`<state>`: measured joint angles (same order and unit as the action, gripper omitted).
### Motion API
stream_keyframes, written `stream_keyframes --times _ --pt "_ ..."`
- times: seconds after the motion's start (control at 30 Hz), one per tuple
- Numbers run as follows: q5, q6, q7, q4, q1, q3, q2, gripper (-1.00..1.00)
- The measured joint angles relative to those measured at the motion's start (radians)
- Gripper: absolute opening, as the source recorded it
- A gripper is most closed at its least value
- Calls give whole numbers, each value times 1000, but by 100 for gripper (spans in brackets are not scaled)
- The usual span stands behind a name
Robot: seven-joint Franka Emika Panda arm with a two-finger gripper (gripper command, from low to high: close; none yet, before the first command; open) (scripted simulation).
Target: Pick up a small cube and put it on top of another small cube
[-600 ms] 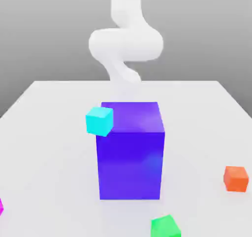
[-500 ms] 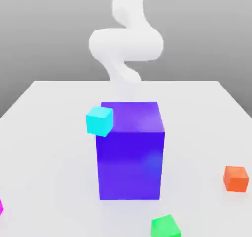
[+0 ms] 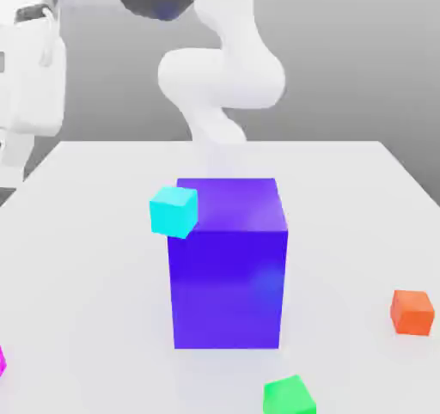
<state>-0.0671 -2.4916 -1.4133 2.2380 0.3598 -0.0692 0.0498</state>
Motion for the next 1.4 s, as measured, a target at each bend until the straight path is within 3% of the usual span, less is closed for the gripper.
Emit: stream_keyframes --times 0.4,0.53,0.57,0.77,0.93,1.4 --pt "163 -113 -213 -36 149 -72 -436 0" --pt "208 -207 -205 -65 181 -50 -581 0" --pt "214 -228 -201 -71 186 -44 -609 -100" --pt "217 -240 -199 -75 189 -41 -622 -100" --pt "186 -139 -220 -43 167 -65 -491 -100" --pt "6 -125 -115 131 -185 237 -298 -100"
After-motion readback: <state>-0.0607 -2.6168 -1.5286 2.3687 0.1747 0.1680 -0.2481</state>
